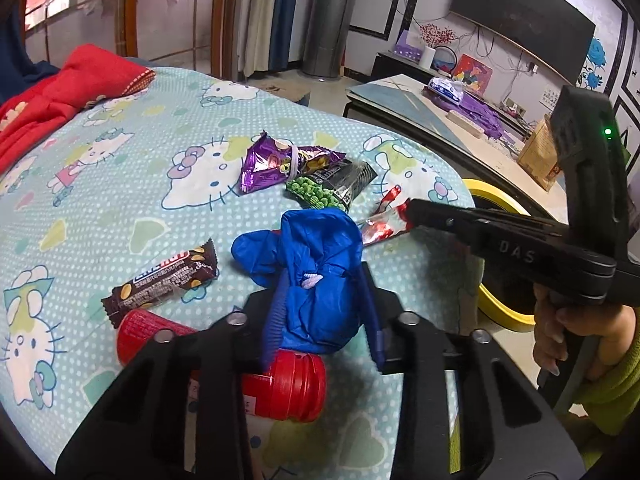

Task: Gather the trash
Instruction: 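Grasp the blue glove with the left tool while the right tool grasps the red-white wrapper, then carry the blue glove and red-white wrapper over the yellow bin with both tools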

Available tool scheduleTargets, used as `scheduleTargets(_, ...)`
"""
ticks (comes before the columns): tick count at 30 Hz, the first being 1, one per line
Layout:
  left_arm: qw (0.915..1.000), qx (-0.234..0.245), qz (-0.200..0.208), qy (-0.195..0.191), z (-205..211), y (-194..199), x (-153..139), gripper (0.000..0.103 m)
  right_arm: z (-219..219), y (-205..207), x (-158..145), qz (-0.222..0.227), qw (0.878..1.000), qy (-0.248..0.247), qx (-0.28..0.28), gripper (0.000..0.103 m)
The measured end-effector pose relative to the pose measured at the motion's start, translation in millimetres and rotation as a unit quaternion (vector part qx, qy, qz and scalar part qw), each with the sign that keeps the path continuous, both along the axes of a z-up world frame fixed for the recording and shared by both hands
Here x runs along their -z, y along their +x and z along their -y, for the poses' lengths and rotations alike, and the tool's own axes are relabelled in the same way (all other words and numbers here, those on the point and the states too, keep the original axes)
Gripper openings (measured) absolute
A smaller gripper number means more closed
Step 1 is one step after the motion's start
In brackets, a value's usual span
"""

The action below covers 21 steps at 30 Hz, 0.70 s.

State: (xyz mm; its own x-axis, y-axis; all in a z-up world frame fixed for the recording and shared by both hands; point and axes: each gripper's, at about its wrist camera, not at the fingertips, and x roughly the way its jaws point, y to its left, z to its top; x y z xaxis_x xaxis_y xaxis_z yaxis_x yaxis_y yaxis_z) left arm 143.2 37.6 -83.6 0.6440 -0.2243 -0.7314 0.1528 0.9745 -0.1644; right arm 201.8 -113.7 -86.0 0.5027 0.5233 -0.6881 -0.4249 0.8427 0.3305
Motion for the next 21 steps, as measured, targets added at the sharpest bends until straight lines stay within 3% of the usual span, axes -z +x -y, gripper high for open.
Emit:
scheduleTargets(5,0.9997,0.001,0.005,-0.022,-5.4,-2.7,-2.5,0.011,4.6,-6.4,-8.8,0.02,1.0,-0.009,0.004,0.001)
scheduleTargets(21,0.9951,0.003,0.076,-0.063,-5.1,-18.9,-38.5,0.006,26.3,-23.9,-40.3,0.069,0.997,-0.011,0.02,0.001)
